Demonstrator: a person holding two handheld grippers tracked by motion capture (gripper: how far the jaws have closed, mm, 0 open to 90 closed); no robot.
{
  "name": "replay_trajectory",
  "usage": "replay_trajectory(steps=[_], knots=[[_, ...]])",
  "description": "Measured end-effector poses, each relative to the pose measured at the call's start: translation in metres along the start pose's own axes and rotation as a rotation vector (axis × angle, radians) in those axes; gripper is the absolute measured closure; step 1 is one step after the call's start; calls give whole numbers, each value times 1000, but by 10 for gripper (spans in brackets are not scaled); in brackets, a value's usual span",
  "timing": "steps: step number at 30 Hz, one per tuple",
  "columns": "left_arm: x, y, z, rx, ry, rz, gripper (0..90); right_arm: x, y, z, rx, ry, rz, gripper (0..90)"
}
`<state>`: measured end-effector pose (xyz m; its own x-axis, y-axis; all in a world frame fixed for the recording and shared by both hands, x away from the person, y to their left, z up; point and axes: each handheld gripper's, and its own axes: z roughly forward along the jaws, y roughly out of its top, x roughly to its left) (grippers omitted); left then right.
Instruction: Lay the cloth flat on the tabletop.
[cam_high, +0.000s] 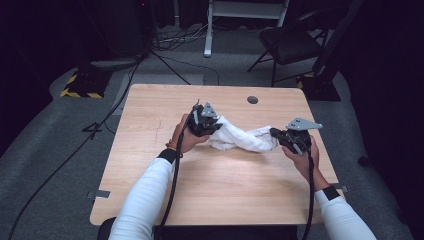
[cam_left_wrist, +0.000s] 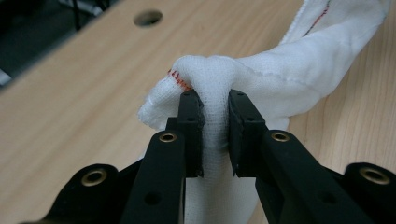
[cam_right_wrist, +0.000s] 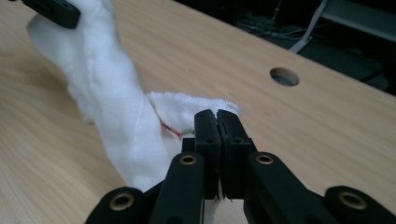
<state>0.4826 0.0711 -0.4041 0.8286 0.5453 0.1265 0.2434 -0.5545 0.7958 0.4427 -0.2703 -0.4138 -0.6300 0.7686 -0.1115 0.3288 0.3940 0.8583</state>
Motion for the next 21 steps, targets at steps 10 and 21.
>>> replay_trajectory(steps=[10,21], knots=[[-55,-78,-24,111,-118,87,760,17,-33,-28,42,136,-55,876],[-104,-112,-64,190,-181,27,570,34,-75,-40,227,192,-38,852]])
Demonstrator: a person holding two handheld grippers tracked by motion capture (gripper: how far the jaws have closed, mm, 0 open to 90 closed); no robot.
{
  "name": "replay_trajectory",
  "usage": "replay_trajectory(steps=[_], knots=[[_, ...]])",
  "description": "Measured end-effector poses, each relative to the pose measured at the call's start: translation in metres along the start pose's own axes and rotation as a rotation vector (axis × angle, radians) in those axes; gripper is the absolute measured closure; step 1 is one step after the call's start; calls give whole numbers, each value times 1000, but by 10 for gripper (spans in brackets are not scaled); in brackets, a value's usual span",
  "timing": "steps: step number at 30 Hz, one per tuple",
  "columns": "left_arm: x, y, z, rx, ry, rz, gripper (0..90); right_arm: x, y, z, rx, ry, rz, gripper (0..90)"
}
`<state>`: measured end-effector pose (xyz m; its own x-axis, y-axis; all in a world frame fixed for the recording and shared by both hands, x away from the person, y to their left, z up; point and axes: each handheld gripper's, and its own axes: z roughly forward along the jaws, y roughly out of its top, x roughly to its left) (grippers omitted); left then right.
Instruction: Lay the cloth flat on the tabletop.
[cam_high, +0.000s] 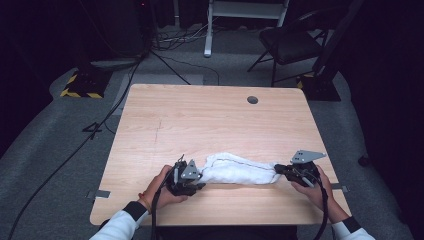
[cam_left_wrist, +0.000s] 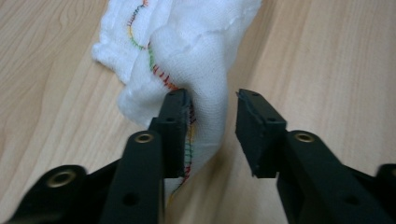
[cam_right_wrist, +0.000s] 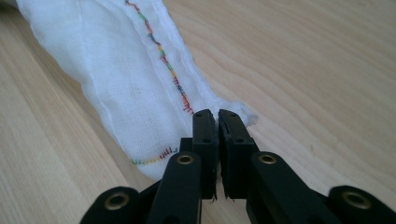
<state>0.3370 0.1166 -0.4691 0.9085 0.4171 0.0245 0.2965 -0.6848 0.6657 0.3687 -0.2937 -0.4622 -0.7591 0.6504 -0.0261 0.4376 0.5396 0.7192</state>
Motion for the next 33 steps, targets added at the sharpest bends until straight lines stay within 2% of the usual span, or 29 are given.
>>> replay_trajectory(steps=[1,2,5,6,7,8,9,10,11,12,15,16,17,18,19,20,21,23,25,28,30,33], knots=[[0,0,0,0,0,0,512,0,0,0,0,0,0,852],[2,0,-2,-7,-4,-16,512,0,-2,0,8,1,-4,851],[10,3,-10,-52,6,-64,373,-1,-7,0,24,-13,5,836],[14,5,-12,-60,20,-72,325,-2,-7,0,23,-19,11,839],[23,11,-17,-75,53,-88,294,-3,-7,0,22,-23,9,844],[23,11,-17,-75,53,-88,278,-3,-7,0,22,-23,9,844],[36,20,-21,-125,55,-132,268,-5,-7,0,18,-39,14,855],[42,25,-21,-143,55,-144,260,-6,-6,1,16,-47,16,862],[42,25,-21,-143,55,-144,256,-6,-6,1,16,-47,16,862],[48,31,-19,-142,48,-146,256,-7,-6,1,14,-55,19,864],[58,47,0,-99,44,-118,256,-8,-5,2,7,-54,23,864],[62,54,16,-59,42,-106,260,-8,-5,2,8,-53,21,850],[66,58,27,-36,26,-110,261,-8,-5,3,7,-51,23,841],[66,58,27,-36,26,-110,266,-8,-5,3,7,-51,23,841],[68,60,37,-19,9,-116,266,-8,-5,3,5,-46,24,833],[73,63,52,36,23,-90,273,-7,-5,4,2,-44,20,783],[75,64,58,44,8,-102,281,-7,-5,5,0,-44,24,761],[77,64,64,46,-9,-114,288,-7,-6,6,3,-42,27,740],[79,65,71,77,-8,-110,300,-7,-7,8,11,-30,29,682],[79,64,77,94,-38,-113,327,-8,-9,12,36,-31,33,633],[80,61,80,89,-50,-131,350,-10,-11,17,66,-25,40,582],[80,59,79,80,-43,-129,368,-12,-14,22,90,-14,61,551]])
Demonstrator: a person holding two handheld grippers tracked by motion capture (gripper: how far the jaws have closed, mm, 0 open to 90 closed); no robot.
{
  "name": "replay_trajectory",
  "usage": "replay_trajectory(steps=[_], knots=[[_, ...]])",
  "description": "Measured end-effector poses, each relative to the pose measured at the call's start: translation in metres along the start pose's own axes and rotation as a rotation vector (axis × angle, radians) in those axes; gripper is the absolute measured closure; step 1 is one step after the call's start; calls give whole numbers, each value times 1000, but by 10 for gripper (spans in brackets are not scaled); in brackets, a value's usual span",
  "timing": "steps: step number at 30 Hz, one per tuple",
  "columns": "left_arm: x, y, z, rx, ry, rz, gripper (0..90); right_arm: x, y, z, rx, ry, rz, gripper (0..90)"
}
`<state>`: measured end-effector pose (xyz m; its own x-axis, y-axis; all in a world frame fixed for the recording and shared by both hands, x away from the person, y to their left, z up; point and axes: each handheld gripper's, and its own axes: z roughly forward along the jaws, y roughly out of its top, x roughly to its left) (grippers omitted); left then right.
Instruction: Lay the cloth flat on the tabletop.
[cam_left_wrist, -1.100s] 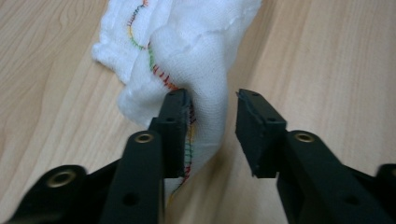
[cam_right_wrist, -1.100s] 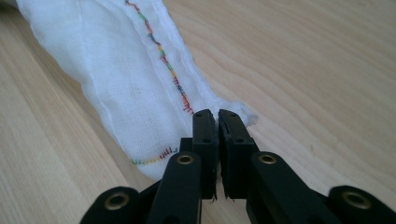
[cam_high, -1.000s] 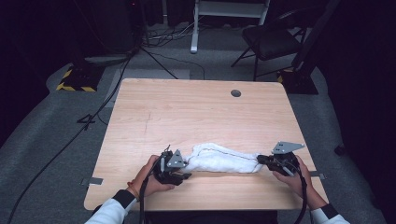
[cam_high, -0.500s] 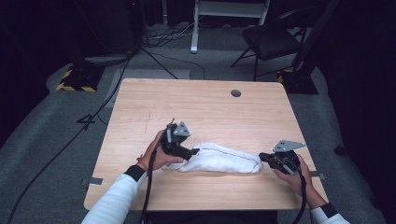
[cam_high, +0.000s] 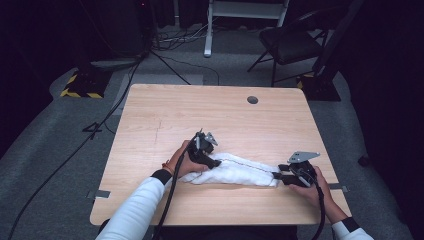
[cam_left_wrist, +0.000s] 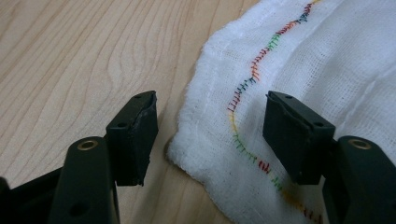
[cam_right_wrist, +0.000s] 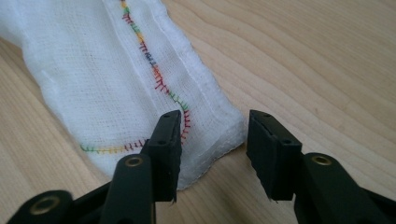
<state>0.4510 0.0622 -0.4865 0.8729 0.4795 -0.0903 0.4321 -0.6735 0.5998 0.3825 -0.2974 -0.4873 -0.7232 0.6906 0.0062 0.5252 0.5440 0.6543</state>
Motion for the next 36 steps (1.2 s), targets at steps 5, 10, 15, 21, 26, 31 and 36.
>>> replay_trajectory(steps=[5,10,15,21,26,31,36], knots=[[-4,-1,-2,2,-10,44,549,0,0,0,-2,20,0,651],[-5,-1,-2,7,-55,80,822,4,1,0,1,53,-25,836],[2,7,-17,-51,-9,94,849,-2,9,-2,-23,2,-33,858],[22,35,-47,-102,89,100,853,-16,44,-8,-110,-61,-36,861],[37,61,-75,-143,174,110,854,-28,79,-15,-185,-122,-37,862],[50,89,-106,-220,245,108,854,-42,117,-26,-248,-189,-42,863],[54,107,-125,-267,301,104,855,-52,153,-47,-333,-262,-33,863]])
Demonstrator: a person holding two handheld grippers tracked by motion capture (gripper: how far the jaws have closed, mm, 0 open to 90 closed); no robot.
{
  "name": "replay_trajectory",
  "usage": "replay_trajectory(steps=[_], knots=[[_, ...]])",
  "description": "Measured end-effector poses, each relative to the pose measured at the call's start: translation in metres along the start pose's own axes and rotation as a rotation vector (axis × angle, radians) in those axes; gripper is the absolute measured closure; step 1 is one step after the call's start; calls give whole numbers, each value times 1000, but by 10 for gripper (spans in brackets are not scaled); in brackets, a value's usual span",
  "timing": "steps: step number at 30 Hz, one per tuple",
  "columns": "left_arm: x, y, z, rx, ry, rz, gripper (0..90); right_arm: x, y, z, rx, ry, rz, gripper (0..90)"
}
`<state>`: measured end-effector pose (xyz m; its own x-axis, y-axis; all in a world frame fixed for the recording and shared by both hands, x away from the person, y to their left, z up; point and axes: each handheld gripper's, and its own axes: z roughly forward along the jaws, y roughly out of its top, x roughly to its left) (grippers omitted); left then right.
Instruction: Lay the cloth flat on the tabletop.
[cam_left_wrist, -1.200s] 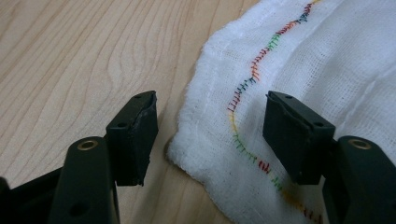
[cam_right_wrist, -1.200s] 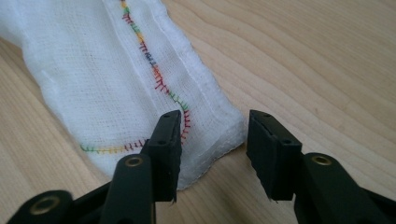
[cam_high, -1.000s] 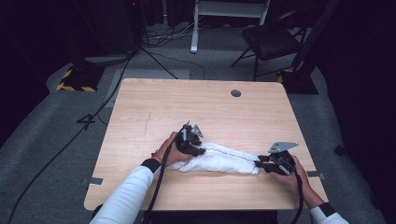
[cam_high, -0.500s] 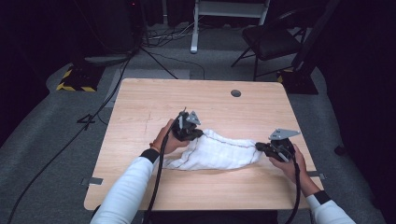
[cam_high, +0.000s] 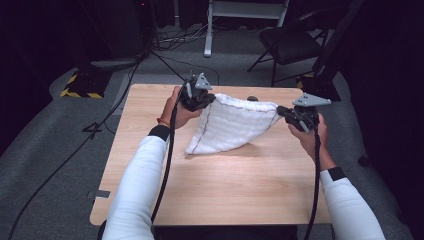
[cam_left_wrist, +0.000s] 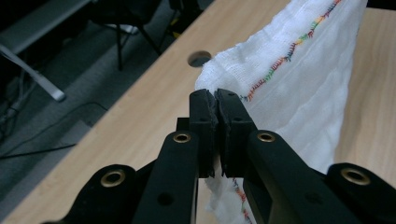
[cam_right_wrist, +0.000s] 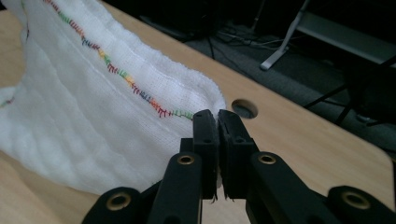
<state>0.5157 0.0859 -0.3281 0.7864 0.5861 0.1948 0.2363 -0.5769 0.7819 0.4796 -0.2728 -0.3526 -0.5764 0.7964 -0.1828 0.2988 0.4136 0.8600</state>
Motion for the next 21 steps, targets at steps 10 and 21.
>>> replay_trajectory(steps=[10,21], knots=[[6,24,-32,-131,61,13,854,-7,36,-14,-91,-58,-17,863],[-18,-19,-54,-158,-21,46,851,15,12,-33,-120,69,-60,862]])
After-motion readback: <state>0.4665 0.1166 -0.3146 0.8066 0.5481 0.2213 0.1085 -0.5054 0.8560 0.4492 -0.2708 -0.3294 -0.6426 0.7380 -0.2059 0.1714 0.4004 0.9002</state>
